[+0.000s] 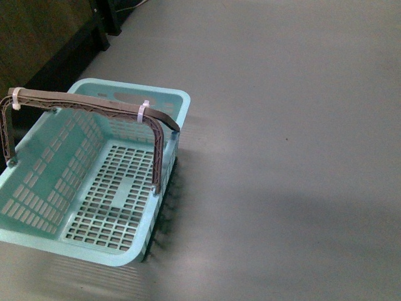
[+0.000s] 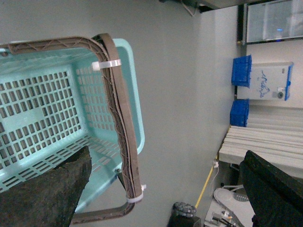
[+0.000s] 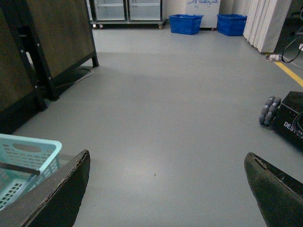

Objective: Pick mango and avocado into basket

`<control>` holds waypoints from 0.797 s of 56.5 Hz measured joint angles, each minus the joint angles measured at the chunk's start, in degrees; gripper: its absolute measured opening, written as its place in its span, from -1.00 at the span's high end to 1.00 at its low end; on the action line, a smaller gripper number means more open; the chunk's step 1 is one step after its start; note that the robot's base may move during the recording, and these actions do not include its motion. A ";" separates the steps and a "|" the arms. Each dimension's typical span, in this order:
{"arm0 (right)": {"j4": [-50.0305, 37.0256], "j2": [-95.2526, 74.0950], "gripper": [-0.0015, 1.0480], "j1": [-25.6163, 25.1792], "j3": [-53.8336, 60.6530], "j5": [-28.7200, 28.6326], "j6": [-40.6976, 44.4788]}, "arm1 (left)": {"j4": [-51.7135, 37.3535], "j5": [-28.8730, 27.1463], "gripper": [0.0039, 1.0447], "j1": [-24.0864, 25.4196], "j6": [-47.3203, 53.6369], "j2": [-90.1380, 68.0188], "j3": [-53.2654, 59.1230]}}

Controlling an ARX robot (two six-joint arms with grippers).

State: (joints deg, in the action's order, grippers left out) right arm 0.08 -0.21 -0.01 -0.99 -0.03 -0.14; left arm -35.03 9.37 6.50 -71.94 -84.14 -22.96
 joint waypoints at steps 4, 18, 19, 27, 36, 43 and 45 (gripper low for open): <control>0.00 0.00 -0.83 0.00 0.00 -0.02 0.00 | -3.15 -1.25 -0.84 -1.97 -2.05 -9.29 -3.41; 0.00 0.00 -0.83 0.00 0.00 0.00 0.00 | -5.68 -3.43 -0.84 -8.35 -7.28 -32.85 -18.86; 0.00 0.00 -0.83 0.00 0.00 0.00 0.00 | -5.68 -3.45 -0.84 -8.63 -7.50 -33.83 -19.96; 0.00 0.00 -0.83 0.00 0.00 0.00 0.00 | -5.66 -3.80 -0.84 -9.97 -8.24 -39.93 -27.08; 0.00 0.00 -0.83 0.00 0.00 -0.02 0.00 | -4.68 -4.04 -0.69 -10.67 -8.28 -44.50 -32.09; 0.00 0.00 -0.83 0.00 0.00 0.00 0.00 | -4.87 -4.00 -0.30 -11.37 -8.33 -45.31 -32.41; 0.00 0.00 -0.83 0.00 0.00 0.00 0.00 | -5.18 -3.98 -0.19 -11.54 -8.37 -45.31 -32.41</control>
State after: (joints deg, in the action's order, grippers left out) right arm 0.08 -0.21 -0.01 -0.99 -0.03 -0.14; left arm -40.21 5.39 -5.04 -80.31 -129.45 -55.37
